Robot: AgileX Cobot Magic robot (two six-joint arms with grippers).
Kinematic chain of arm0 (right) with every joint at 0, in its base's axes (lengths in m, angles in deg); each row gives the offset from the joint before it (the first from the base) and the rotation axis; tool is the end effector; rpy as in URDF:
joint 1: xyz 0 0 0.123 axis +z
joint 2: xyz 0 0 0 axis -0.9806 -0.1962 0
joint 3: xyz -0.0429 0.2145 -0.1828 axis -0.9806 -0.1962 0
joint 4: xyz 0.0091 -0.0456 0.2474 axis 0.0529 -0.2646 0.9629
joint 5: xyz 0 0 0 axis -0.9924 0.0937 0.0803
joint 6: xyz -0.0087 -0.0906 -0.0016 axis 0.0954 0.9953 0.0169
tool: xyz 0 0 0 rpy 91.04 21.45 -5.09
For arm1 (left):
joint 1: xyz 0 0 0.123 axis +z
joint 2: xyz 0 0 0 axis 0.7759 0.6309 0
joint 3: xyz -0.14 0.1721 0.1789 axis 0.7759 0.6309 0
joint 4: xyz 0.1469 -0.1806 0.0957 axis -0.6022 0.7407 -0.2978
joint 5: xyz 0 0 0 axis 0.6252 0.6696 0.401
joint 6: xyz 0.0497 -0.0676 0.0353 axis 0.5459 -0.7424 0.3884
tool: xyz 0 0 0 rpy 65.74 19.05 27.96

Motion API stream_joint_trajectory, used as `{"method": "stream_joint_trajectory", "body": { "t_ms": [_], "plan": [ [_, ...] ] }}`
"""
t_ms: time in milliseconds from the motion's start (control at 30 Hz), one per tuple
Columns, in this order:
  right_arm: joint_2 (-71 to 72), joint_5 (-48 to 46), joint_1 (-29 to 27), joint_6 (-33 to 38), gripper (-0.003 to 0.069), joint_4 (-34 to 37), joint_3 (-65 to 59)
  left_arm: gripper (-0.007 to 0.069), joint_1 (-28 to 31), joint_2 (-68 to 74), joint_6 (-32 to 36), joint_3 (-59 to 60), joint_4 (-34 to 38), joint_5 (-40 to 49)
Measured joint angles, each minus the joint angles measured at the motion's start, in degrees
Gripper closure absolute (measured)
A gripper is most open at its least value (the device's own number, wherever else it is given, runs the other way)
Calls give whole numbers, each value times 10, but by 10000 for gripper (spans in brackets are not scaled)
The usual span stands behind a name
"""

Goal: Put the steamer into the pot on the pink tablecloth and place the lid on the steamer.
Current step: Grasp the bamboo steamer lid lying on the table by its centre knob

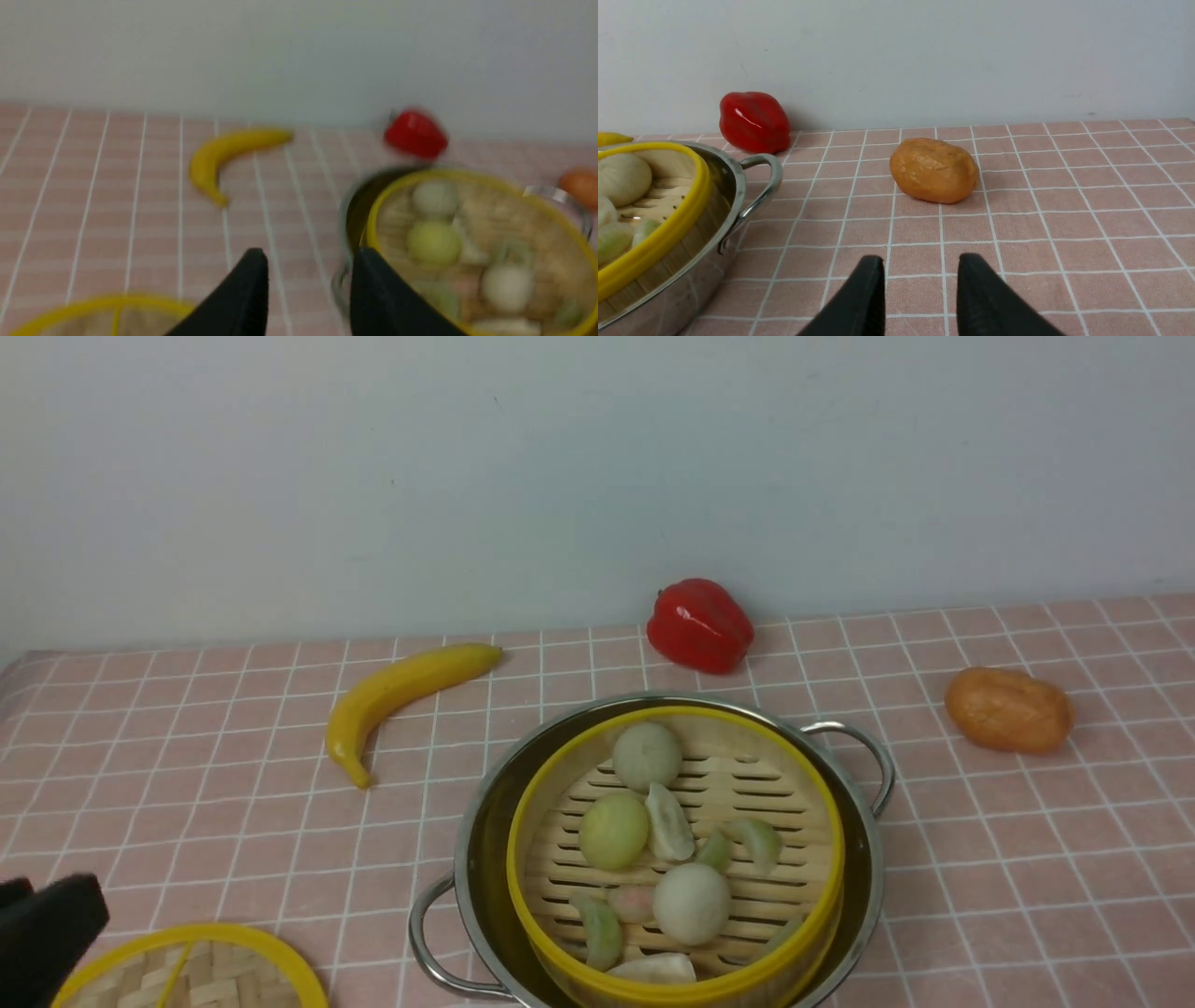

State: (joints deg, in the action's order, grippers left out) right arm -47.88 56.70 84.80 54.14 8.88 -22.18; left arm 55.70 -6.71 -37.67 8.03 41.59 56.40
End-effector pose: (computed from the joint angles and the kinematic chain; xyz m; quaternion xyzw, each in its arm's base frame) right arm 0.0542 0.0013 0.1800 0.0489 0.7908 0.0720 0.6059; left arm 0.0695 -0.0145 0.3166 -0.0225 0.8749 -0.0993 0.4735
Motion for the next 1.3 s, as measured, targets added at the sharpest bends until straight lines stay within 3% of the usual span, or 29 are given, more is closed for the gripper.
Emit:
{"method": "stream_joint_trajectory", "body": {
  "t_ms": [100, 300, 667, 967, 1300],
  "plan": [
    [0, 0, 0, 0, 419, 0, 0, 382, 0, 120, -83, -60, -119, 148],
    [0, 0, 0, 0, 419, 0, 0, 382, 0, 316, -128, -89, -204, 190],
    [0, 0, 0, 0, 419, 0, 0, 382, 0, 552, -155, -89, -229, 135],
    [0, 0, 0, 0, 419, 0, 0, 382, 0, 619, -190, -89, -228, 73],
    [0, 0, 0, 0, 419, 0, 0, 382, 0, 658, -205, -89, -245, 77]
  ]
}}
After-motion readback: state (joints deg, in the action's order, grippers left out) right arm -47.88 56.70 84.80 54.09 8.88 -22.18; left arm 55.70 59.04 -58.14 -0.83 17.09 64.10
